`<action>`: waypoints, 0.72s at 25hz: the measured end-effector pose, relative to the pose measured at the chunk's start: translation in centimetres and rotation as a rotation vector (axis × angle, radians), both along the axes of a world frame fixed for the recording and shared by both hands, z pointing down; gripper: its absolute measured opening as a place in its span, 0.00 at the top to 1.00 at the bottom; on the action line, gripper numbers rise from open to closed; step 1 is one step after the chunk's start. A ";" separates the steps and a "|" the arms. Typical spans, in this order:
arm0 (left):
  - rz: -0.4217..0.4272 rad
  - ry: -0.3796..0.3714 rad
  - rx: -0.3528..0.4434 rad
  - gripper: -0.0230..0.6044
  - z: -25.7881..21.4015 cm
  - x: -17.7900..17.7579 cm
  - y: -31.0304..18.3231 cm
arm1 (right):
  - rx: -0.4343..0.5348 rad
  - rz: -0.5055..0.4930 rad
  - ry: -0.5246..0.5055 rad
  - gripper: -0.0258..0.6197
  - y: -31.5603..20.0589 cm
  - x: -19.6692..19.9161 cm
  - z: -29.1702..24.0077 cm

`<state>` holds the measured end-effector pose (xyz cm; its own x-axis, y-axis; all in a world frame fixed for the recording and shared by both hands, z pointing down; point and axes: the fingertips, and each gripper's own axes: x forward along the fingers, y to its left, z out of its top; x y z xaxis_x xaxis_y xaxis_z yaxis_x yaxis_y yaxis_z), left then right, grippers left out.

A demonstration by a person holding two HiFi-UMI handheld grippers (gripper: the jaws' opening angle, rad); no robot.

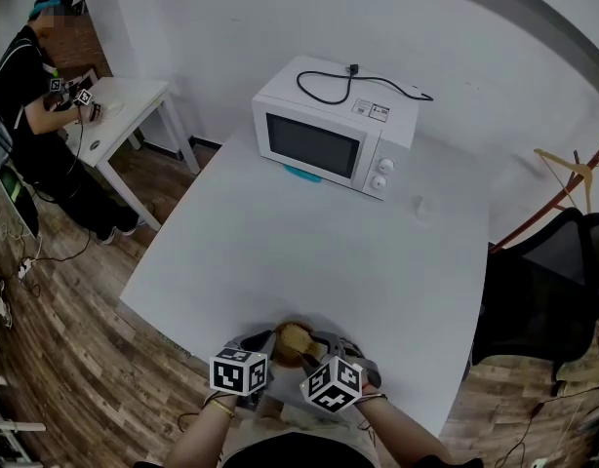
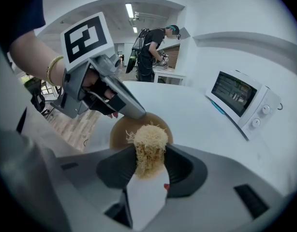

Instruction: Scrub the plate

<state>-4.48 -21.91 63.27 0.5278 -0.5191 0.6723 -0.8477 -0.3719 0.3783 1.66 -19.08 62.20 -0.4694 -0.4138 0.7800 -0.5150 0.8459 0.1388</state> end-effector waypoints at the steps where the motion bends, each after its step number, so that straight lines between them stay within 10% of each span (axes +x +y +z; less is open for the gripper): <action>1: 0.004 -0.003 0.003 0.92 -0.1 0.1 -0.1 | 0.006 -0.009 0.006 0.70 -0.1 -0.2 0.0; 18: -0.038 -0.008 0.036 0.92 -0.8 -0.4 -1.1 | 0.044 -0.077 0.018 0.70 2.0 -2.5 -0.8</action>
<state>-4.85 -23.05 62.42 0.5017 -0.5629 0.6569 -0.8645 -0.3528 0.3580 -0.80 -17.12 61.40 -0.4869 -0.4111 0.7707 -0.4461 0.8756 0.1851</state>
